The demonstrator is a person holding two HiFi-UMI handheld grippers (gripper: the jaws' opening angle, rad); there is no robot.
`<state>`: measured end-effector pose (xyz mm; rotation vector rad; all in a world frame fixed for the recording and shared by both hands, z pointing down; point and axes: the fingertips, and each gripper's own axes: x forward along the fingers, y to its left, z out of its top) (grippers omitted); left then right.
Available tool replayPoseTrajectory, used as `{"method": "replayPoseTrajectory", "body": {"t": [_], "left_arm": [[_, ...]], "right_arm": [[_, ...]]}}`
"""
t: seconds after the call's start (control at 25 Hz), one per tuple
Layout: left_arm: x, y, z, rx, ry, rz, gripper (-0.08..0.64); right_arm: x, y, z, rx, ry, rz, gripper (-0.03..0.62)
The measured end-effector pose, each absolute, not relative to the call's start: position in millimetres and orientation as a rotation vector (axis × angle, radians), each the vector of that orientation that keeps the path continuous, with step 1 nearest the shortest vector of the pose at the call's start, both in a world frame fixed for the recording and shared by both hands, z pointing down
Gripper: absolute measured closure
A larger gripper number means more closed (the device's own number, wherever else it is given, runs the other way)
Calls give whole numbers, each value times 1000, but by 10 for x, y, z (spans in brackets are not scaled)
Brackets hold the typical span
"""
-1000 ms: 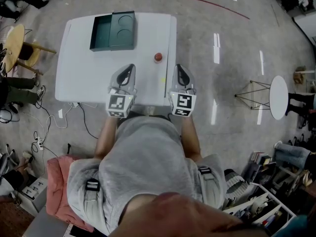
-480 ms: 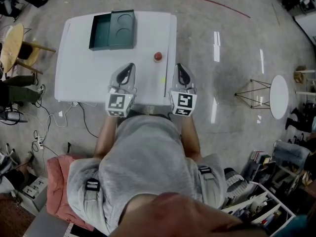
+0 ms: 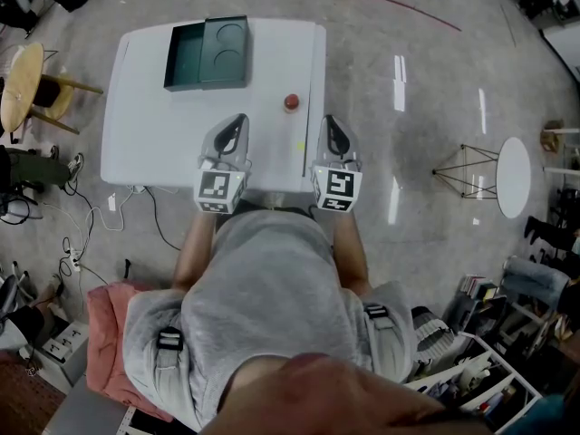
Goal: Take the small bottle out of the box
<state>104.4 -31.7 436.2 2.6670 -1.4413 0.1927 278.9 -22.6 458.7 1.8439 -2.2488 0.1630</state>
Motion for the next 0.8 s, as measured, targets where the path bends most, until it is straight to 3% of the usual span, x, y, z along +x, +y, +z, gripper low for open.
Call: {"method": "replayPoseTrajectory", "body": {"t": [0.8], "left_arm": [[1101,-274,4355,2668,-1446,200,549]], "right_arm": [[2824,-200,4562,1837,-2268,148,589]]}}
